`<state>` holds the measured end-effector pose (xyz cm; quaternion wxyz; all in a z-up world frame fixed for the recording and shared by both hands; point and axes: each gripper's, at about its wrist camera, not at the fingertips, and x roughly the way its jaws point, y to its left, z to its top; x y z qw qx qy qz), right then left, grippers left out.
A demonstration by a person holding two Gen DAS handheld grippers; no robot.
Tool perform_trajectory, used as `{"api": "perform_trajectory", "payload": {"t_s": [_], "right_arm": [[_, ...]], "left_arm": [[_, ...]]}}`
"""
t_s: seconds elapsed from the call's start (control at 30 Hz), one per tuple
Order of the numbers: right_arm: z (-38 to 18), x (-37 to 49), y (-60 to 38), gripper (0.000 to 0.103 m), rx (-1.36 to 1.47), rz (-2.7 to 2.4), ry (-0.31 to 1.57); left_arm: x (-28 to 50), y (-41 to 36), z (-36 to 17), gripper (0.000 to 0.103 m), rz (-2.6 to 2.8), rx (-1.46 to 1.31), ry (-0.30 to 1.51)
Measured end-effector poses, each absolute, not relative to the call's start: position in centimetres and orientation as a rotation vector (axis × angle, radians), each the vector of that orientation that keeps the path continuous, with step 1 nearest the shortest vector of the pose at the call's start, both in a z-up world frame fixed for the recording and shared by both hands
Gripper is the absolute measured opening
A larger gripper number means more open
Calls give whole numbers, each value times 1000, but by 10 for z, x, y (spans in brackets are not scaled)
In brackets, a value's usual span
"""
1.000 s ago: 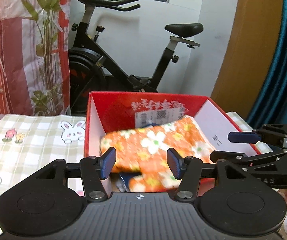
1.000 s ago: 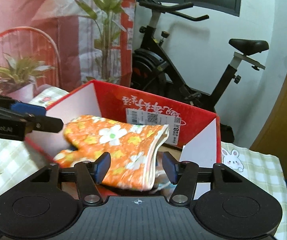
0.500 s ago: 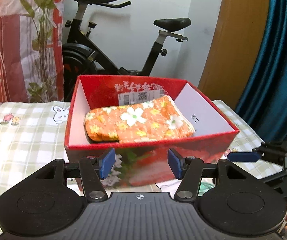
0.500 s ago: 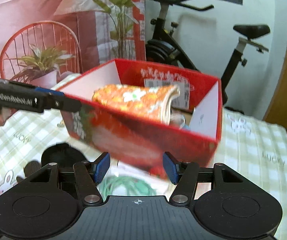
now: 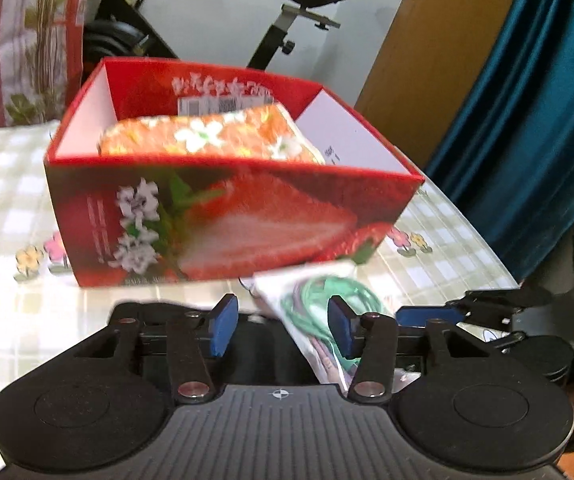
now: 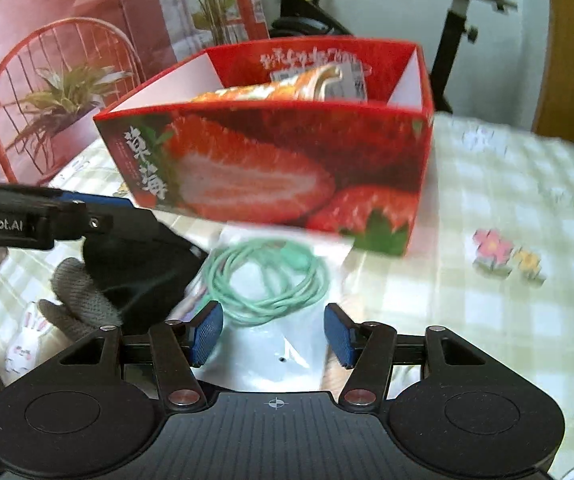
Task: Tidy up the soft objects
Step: 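Move the right tool to the clear bag of green cable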
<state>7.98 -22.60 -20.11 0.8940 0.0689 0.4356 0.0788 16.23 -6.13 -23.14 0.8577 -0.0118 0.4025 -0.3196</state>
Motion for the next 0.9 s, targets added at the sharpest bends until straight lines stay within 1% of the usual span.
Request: {"api": "perform_trajectory", "payload": {"t_s": [0.03,0.27,0.33,0.67,0.9], "right_arm": [[-203,78,-224,54,151,166,904],[-209,79,-214,55,208,158,890],[-211,79,-211,55,211,151,883],[-212,75,-195,54,180,196,862],[-211,71,-201,54,175,206,862]], "left_arm": [[163,-60,-234,48,-671,-33,857],[164,-52,-248,41,-673,-81,918],[163,-53,-252,34,-683,-87,930],[165,-55,-268,34,-674,-102,984],[171,-49,-278,34,-677,-160,999]]}}
